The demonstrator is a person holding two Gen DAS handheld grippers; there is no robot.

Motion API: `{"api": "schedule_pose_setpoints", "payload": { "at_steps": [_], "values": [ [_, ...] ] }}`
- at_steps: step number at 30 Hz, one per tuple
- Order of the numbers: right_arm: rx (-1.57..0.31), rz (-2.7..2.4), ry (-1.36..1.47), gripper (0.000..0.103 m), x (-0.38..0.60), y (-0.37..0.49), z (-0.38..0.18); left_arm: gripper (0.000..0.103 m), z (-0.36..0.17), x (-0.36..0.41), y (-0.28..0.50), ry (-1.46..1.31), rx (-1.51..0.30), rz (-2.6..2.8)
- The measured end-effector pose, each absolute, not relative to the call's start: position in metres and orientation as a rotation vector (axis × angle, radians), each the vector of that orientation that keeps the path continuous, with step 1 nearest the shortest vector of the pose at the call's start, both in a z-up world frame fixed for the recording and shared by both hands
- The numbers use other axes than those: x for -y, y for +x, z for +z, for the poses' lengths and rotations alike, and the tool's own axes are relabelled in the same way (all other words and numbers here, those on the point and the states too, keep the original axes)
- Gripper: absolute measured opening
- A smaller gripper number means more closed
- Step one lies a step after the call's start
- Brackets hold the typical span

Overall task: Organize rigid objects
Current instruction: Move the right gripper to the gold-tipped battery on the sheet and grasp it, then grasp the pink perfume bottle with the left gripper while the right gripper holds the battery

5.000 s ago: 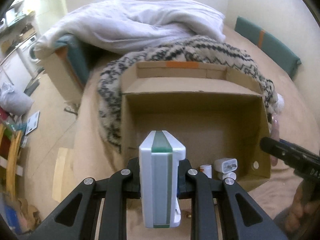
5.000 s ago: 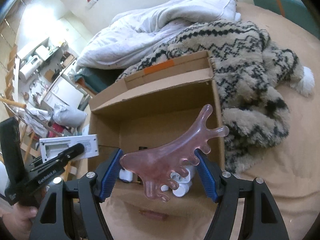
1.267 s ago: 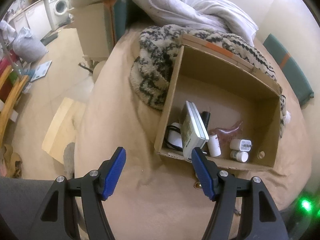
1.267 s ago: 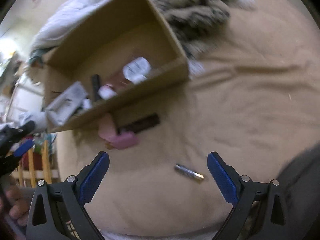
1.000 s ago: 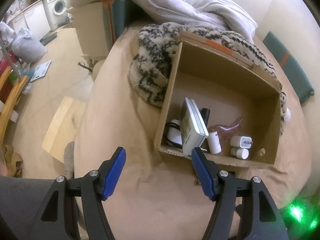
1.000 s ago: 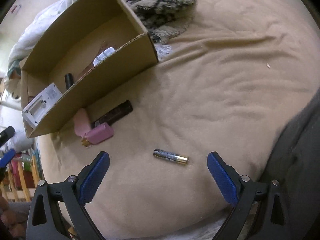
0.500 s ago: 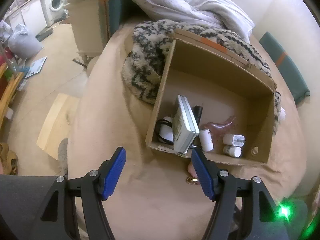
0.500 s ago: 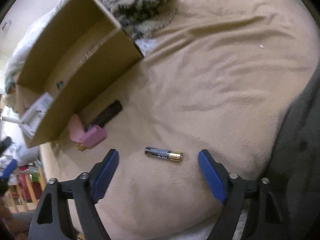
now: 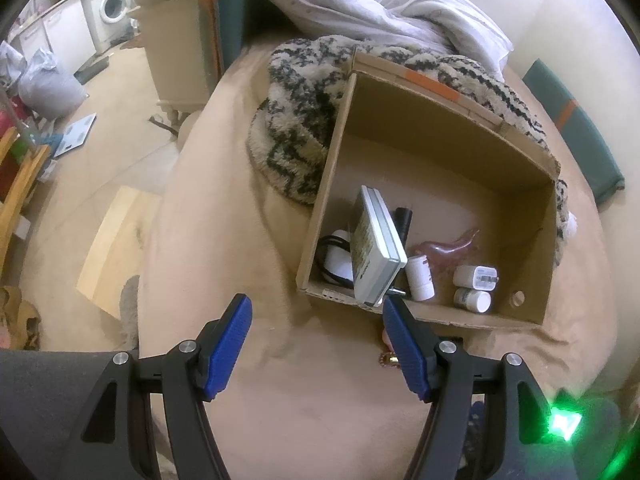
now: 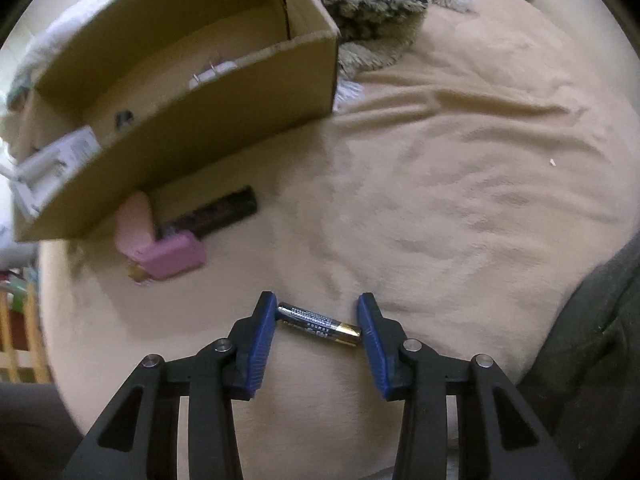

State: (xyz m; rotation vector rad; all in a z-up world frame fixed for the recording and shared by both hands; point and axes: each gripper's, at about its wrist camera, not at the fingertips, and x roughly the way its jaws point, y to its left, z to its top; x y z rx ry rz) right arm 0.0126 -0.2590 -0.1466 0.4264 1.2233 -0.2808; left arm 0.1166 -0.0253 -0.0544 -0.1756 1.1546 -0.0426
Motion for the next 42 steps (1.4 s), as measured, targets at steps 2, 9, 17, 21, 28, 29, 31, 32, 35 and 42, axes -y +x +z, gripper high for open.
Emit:
{"api": "schedule_pose_setpoints", "payload": {
  "at_steps": [2, 9, 17, 21, 28, 29, 31, 32, 35, 42],
  "values": [
    [-1.181, -0.239, 0.424, 0.044, 0.26, 0.016, -0.128, 0.065, -0.057, 0.026, 0.116, -0.164, -1.158, -0.038],
    [-1.007, -0.071, 0.31, 0.044, 0.257, 0.031, -0.056, 0.065, -0.063, 0.031, 0.115, -0.127, -1.166, -0.029],
    [-0.877, 0.107, 0.099, 0.044, 0.258, 0.051, -0.006, 0.065, -0.065, 0.041, 0.111, -0.076, -1.149, -0.033],
    [-0.919, 0.138, 0.12, 0.044, 0.265, 0.06, -0.021, 0.065, -0.067, 0.046, 0.107, -0.058, -1.131, -0.059],
    [-1.108, 0.138, 0.376, 0.044, 0.29, 0.064, -0.072, 0.065, -0.093, 0.086, 0.094, 0.006, -1.176, -0.177],
    [-1.107, 0.134, 0.394, 0.044, 0.294, 0.064, -0.072, 0.064, -0.096, 0.093, 0.093, 0.022, -1.178, -0.182],
    [-1.114, 0.121, 0.416, 0.044, 0.299, 0.065, -0.076, 0.064, -0.103, 0.108, 0.091, 0.058, -1.179, -0.196],
    [-1.124, 0.115, 0.426, 0.044, 0.301, 0.065, -0.079, 0.064, -0.106, 0.116, 0.09, 0.072, -1.182, -0.204],
    [-1.134, 0.107, 0.454, 0.044, 0.306, 0.067, -0.082, 0.064, -0.116, 0.138, 0.088, 0.081, -1.202, -0.234],
    [-1.112, 0.107, 0.481, 0.044, 0.313, 0.066, -0.078, 0.064, -0.151, 0.172, 0.094, 0.135, -1.261, -0.211]
  ]
}}
